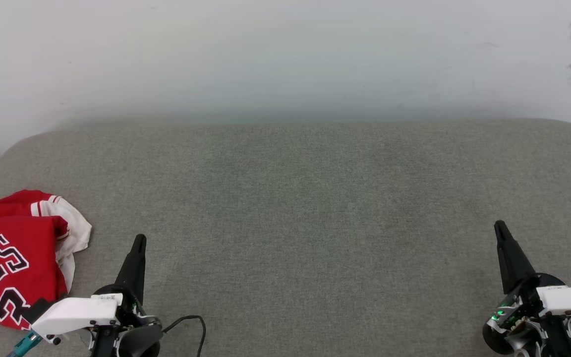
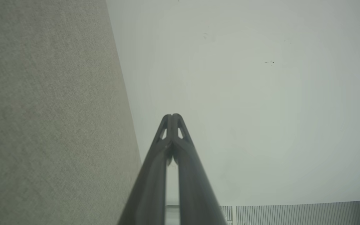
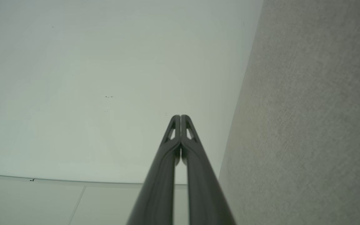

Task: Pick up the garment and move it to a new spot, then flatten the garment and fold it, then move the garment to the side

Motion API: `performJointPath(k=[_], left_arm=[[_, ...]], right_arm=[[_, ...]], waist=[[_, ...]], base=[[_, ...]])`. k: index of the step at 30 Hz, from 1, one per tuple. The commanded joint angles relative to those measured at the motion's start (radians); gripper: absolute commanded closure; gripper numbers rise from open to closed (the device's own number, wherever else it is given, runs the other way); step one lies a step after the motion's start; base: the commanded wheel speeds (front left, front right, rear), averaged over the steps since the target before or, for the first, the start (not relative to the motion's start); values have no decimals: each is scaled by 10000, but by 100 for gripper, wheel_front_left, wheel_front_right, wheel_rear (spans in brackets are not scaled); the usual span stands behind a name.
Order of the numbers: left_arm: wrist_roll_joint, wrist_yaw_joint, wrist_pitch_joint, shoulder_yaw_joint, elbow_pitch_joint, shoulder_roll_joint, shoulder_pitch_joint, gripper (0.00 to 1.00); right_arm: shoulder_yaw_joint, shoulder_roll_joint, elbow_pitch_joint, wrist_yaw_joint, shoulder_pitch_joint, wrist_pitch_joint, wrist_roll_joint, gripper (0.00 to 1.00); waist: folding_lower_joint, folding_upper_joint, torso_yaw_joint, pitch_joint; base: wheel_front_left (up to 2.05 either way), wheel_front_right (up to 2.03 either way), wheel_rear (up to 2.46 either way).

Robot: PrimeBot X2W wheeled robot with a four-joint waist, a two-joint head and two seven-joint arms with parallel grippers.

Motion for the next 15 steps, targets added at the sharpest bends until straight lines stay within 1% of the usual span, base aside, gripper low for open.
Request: performJointPath(k=[1, 15], left_arm=[[17, -26, 27, 6, -16, -13, -89, 100], [17, -26, 27, 5, -16, -13, -89, 100]], right_arm=[[5, 40, 5, -4, -116, 3, 36, 100], [5, 41, 5, -4, -116, 3, 36, 100]], waist=[[0, 0, 0, 0], [0, 0, 0, 0]], base=[[0, 0, 0], [0, 0, 0]])
